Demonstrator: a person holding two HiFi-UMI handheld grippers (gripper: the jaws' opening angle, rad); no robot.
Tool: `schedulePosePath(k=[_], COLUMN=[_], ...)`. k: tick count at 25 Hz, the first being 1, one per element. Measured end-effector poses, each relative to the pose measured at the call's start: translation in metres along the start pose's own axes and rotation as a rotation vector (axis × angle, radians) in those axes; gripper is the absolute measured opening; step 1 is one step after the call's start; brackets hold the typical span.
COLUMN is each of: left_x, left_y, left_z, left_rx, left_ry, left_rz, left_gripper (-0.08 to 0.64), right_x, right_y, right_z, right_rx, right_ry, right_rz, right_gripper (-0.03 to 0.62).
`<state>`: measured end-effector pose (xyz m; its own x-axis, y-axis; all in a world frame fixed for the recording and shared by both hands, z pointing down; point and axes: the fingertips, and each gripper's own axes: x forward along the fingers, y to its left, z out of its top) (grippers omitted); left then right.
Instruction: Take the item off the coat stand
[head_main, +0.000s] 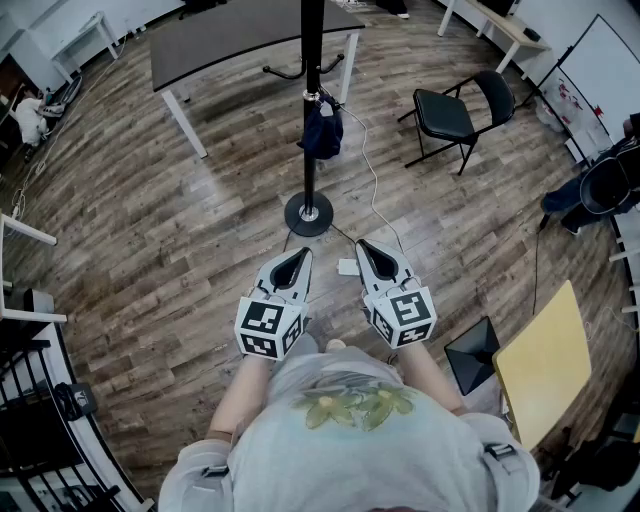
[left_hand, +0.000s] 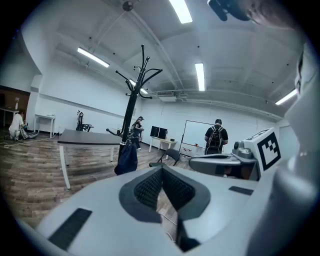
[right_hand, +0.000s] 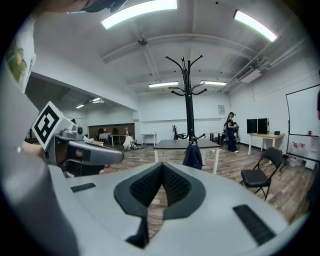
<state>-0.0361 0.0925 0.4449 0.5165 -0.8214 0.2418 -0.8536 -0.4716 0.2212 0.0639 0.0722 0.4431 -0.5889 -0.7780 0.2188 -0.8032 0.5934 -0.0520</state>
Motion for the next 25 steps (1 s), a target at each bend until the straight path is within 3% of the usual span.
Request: schedulePosePath(k=[11, 18, 25], left_x=[0.002, 0.022, 0.055], left_y=[0.024, 0.035, 0.055], left_z=[-0.015, -0.018, 0.005], left_rx=[0.012, -0.010, 0.001], left_ry=[0.046, 0.065, 0.054], left_rz=[-0.070, -0.096, -0.099], left_gripper=[0.015, 0.015, 0.015], right_x=[0.028, 0.040, 0.074], right_y=[0.016, 0.005, -0.019], right_z=[-0.005, -0.004, 0.012], right_rx=[0.041, 0.054, 0.050], right_ry=[-0.037, -0.040, -0.052], right_rz=[-0.039, -0.051, -0.052], right_gripper=[0.006, 0.006, 0.006])
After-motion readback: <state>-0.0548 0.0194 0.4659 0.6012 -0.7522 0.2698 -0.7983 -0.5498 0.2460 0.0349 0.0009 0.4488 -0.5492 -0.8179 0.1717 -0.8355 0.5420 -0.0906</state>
